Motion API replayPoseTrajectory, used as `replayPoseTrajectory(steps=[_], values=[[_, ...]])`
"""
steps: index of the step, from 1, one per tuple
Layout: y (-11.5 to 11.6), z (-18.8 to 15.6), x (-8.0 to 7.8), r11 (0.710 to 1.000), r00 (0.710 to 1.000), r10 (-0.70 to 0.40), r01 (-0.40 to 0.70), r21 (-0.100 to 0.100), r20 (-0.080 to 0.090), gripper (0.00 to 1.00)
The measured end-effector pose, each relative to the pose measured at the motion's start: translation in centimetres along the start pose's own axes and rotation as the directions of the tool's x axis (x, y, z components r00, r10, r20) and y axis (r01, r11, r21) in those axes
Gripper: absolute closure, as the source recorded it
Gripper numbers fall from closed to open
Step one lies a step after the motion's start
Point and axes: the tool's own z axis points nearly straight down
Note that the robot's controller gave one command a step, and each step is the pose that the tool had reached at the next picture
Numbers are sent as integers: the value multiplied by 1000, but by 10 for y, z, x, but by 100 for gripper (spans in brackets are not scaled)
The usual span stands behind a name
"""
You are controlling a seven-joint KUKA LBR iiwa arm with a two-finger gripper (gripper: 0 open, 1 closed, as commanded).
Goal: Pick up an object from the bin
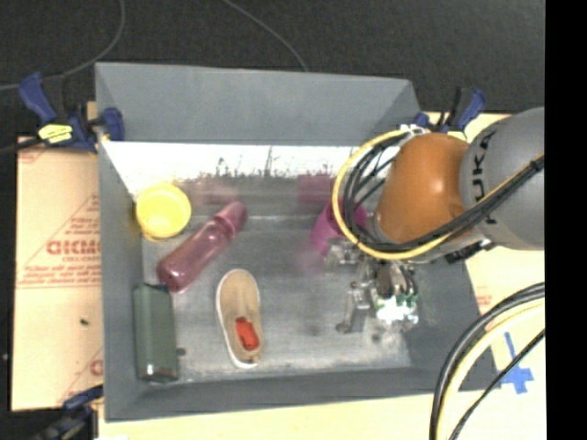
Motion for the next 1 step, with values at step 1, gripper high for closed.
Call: replayPoseTrajectory(steps=[1], values=[[0, -5, -2, 1000, 1000, -2, 2, 1, 8, 0]])
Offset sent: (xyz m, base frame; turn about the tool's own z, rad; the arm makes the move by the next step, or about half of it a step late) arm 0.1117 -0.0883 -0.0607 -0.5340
